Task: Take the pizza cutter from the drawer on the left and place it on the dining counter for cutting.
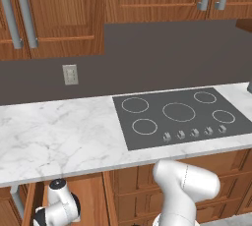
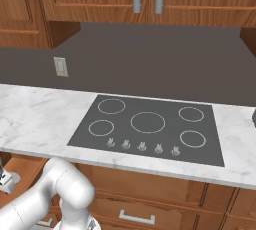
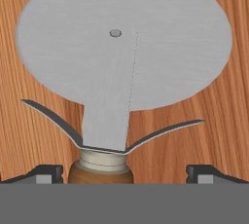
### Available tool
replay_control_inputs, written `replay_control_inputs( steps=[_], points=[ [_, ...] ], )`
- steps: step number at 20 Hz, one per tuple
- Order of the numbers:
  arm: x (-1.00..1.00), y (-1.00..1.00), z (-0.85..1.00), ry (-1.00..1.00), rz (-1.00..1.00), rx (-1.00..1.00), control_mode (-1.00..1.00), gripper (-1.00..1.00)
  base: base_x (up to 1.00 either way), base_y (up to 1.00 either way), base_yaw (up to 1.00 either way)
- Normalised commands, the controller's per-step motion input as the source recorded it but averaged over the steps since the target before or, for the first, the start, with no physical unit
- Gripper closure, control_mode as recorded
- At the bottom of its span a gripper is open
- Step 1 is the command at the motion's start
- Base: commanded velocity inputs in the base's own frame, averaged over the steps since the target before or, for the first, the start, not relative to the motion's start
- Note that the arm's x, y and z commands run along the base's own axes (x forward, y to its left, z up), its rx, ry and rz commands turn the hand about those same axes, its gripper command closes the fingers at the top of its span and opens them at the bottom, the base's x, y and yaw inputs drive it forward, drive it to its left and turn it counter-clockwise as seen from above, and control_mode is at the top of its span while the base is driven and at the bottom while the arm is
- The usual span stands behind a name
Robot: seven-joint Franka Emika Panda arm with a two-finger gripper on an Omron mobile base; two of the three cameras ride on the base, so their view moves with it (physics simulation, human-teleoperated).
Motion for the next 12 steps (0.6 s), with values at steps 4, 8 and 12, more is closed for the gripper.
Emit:
replay_control_inputs(
  steps=[4, 8, 12],
  points=[
    [0.0, 0.07, -0.16, 0.0, 0.0, 0.0, -1.0, -1.0, 0.0, 0.0, 0.0],
    [0.0, 0.0, 0.0, 0.0, 0.0, 0.0, -1.0, -1.0, 0.0, 0.0, 0.0],
    [0.0, 0.0, 0.0, 0.0, 0.0, 0.0, -1.0, -1.0, 0.0, 0.0, 0.0]
  ],
)
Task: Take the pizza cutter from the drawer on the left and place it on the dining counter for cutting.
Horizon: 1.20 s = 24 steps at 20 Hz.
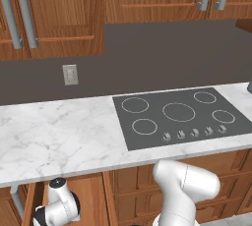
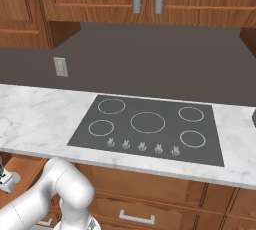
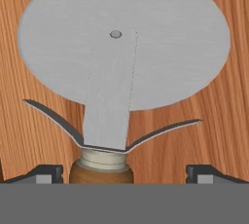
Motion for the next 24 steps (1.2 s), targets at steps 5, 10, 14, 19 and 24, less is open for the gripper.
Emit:
replay_control_inputs(
  steps=[5, 10, 14, 19, 24],
  points=[
    [0.0, 0.0, 0.0, 0.0, 0.0, 0.0, -1.0, 1.0, 0.0, 0.0, 0.0],
    [0.0, 0.0, 0.0, 0.0, 0.0, 0.0, -1.0, 1.0, 0.0, 0.0, 0.0],
    [0.0, 0.0, 0.0, 0.0, 0.0, 0.0, -1.0, 1.0, 0.0, 0.0, 0.0],
    [0.0, 0.0, 0.0, 0.0, 0.0, 0.0, -1.0, 1.0, 0.0, 0.0, 0.0],
    [0.0, 0.0, 0.0, 0.0, 0.0, 0.0, -1.0, 1.0, 0.0, 0.0, 0.0]
  ],
)
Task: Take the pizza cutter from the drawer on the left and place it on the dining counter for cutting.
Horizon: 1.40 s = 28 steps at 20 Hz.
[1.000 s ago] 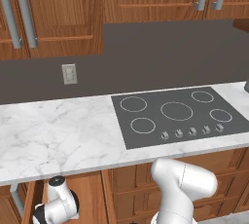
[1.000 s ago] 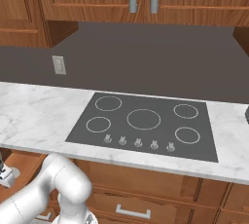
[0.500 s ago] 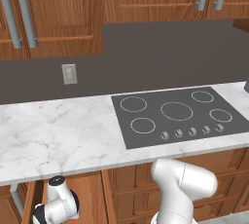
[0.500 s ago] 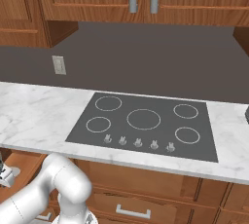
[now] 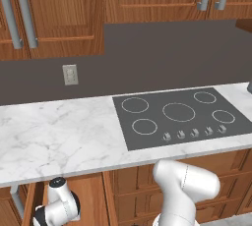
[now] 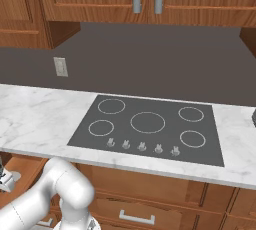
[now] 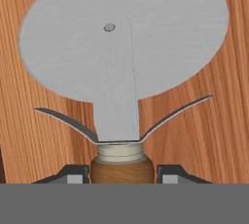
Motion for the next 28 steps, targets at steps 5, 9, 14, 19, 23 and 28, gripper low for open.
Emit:
replay_control_inputs(
  steps=[5, 9, 14, 19, 23, 28],
  points=[
    [0.0, -0.04, 0.23, 0.0, 0.0, 0.0, -1.0, 1.0, 0.0, 0.0, 0.0],
    [-0.12, -0.16, 0.45, 0.0, 0.0, 0.0, -1.0, 1.0, 0.0, 0.0, 0.0],
    [-0.18, -0.4, 0.49, 0.0, 0.0, 0.0, -1.0, 1.0, 0.0, 0.0, 0.0],
    [-0.26, -0.37, 0.54, 0.0, 0.0, 0.0, -1.0, 1.0, 0.0, 0.0, 0.0],
    [-0.37, -0.23, 0.6, 0.0, 0.0, 0.0, -1.0, 1.0, 0.0, 0.0, 0.0],
    [-0.4, -0.13, 0.65, 0.0, 0.0, 0.0, -1.0, 1.0, 0.0, 0.0, 0.0]
  ],
)
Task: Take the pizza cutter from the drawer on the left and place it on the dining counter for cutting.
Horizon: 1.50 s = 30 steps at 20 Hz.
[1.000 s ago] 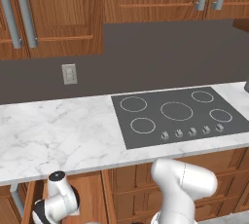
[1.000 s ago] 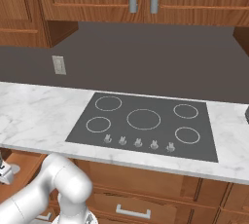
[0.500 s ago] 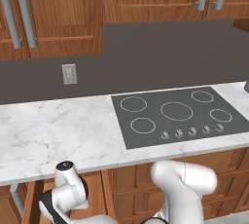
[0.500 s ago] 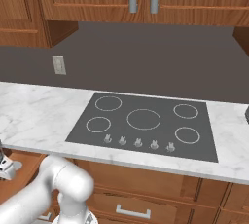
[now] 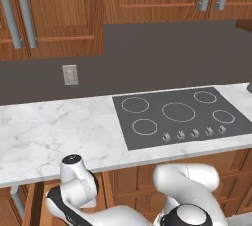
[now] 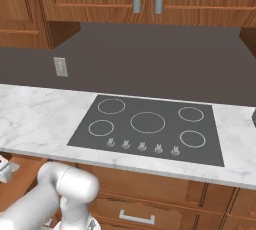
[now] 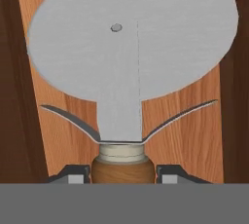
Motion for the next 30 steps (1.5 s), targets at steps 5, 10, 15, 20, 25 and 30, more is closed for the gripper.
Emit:
replay_control_inputs(
  steps=[5, 10, 15, 20, 25, 30],
  points=[
    [-0.49, -0.12, 0.63, 0.0, 0.0, 0.0, -1.0, 1.0, 0.0, 0.0, 0.0],
    [-0.39, -0.19, 0.74, 0.0, 0.0, 0.0, -1.0, 1.0, 0.0, 0.0, 0.0],
    [-0.15, -0.28, 0.86, -0.01, 0.0, 0.0, -1.0, 1.0, 0.0, 0.0, 0.0],
    [0.0, -0.46, 0.8, -0.01, 0.0, 0.0, -1.0, 1.0, 0.0, 0.0, 0.0],
    [0.0, -0.59, 0.87, 0.0, 0.0, 0.0, -1.0, 1.0, 0.0, 0.0, 0.0],
    [0.0, -0.74, 0.75, 0.0, 0.0, 0.0, -1.0, 1.0, 0.0, 0.0, 0.0]
  ],
)
